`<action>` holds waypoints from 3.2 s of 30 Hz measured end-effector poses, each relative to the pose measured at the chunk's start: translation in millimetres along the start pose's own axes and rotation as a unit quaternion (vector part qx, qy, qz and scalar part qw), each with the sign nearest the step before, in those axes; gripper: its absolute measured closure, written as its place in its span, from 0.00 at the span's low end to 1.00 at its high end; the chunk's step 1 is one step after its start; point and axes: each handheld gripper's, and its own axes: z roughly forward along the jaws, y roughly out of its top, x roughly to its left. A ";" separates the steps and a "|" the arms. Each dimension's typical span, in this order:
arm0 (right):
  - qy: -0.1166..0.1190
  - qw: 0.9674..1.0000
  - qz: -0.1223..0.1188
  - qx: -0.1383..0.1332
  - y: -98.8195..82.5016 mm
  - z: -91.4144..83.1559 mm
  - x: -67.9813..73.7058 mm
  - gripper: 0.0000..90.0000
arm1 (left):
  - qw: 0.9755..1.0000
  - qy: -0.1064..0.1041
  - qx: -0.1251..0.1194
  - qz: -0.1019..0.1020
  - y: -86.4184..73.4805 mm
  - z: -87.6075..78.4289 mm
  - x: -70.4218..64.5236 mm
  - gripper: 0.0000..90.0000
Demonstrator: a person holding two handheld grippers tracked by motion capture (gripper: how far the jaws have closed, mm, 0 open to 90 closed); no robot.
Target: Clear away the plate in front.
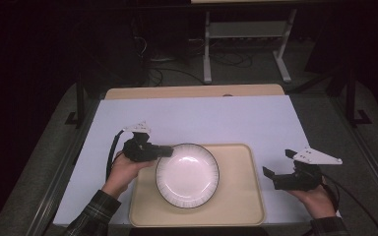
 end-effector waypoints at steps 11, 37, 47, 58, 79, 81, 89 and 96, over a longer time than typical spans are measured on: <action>0.001 1.000 -0.006 0.002 -0.5 1.0 1.6 0.00 | 0.999 -0.015 0.026 0.019 -3.4 15.0 -1.9 0.94; 0.001 1.000 -0.016 0.011 -1.3 5.6 4.6 0.00 | 0.996 0.021 0.075 0.044 -9.3 30.4 14.7 0.95; 0.003 1.000 -0.015 0.011 -2.2 6.9 4.4 0.00 | 0.994 0.030 0.096 0.048 -12.1 37.0 18.6 0.94; 0.003 1.000 -0.013 0.011 -3.2 7.3 3.1 0.00 | 0.991 0.039 0.114 0.064 -14.7 42.8 20.7 0.92; 0.009 1.000 -0.008 0.006 -5.8 5.0 -1.0 0.00 | 0.991 0.072 0.079 0.085 -17.1 32.3 24.2 0.23; 0.008 1.000 -0.009 0.006 -5.9 4.5 -1.3 0.00 | 0.991 0.079 0.073 0.081 -16.7 28.4 25.0 0.18; 0.008 1.000 -0.009 0.007 -5.3 5.0 -1.2 0.00 | 0.992 0.099 0.017 0.069 -15.7 -0.4 23.1 0.14; 0.011 1.000 -0.012 0.008 -4.9 5.6 1.2 0.00 | 0.989 0.123 -0.004 0.075 -26.8 -31.1 22.8 0.11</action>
